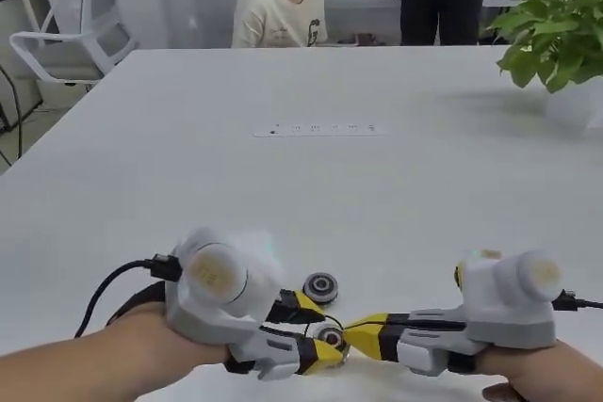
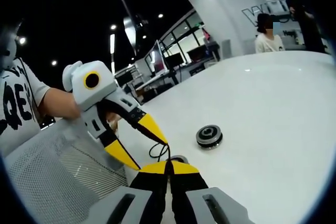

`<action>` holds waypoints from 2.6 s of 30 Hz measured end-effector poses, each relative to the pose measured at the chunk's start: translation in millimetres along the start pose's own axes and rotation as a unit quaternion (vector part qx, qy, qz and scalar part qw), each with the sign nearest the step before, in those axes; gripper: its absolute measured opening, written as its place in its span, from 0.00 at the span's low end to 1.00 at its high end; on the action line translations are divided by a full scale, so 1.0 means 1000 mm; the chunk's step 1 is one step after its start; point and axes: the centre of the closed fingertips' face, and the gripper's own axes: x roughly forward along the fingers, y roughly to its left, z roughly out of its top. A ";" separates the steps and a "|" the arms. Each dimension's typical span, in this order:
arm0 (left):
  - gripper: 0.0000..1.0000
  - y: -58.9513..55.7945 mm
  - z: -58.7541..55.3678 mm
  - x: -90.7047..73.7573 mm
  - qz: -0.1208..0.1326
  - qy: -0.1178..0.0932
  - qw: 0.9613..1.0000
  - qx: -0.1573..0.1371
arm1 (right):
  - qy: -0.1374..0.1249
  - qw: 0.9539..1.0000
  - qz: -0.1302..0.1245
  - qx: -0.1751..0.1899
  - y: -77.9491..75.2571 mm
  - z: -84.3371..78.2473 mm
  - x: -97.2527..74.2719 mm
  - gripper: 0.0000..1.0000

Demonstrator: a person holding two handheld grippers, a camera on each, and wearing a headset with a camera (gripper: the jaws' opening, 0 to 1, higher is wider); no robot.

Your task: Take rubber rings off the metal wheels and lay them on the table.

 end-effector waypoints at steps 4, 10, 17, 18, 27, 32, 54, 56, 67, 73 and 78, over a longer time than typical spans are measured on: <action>0.27 0.000 0.001 -0.009 0.001 -0.007 1.000 -0.009 | 0.001 1.000 0.004 0.000 0.001 0.003 -0.001 0.00; 0.33 0.002 0.001 -0.024 0.007 -0.012 1.000 -0.011 | 0.004 1.000 0.012 -0.005 0.004 0.008 0.000 0.00; 0.39 0.004 0.003 -0.045 0.012 -0.022 1.000 -0.012 | 0.005 1.000 0.023 -0.013 0.008 0.018 0.006 0.00; 0.40 0.004 0.004 -0.048 0.014 -0.024 1.000 -0.014 | 0.006 1.000 0.024 -0.014 0.008 0.019 0.007 0.00; 0.48 0.010 0.000 -0.066 0.032 -0.033 0.999 -0.024 | 0.016 0.999 0.039 -0.025 0.014 0.027 0.019 0.00; 0.53 0.011 -0.008 -0.075 0.041 -0.027 0.999 -0.021 | 0.026 0.998 0.049 -0.033 0.018 0.029 0.026 0.00; 0.67 0.021 -0.019 -0.104 0.066 -0.033 0.996 -0.045 | 0.093 0.991 0.082 -0.047 0.031 0.018 0.065 0.00; 0.67 0.022 -0.021 -0.106 0.069 -0.034 0.996 -0.047 | 0.099 0.991 0.082 -0.045 0.031 0.016 0.068 0.00; 0.67 0.023 -0.024 -0.111 0.076 -0.034 0.995 -0.055 | 0.123 0.989 0.079 -0.031 0.027 0.005 0.075 0.00; 0.67 0.024 -0.026 -0.111 0.077 -0.032 0.995 -0.056 | 0.130 0.988 0.073 -0.031 0.023 0.002 0.075 0.00; 0.67 0.024 -0.027 -0.111 0.079 -0.032 0.995 -0.058 | 0.135 0.988 0.069 -0.033 0.021 -0.001 0.076 0.00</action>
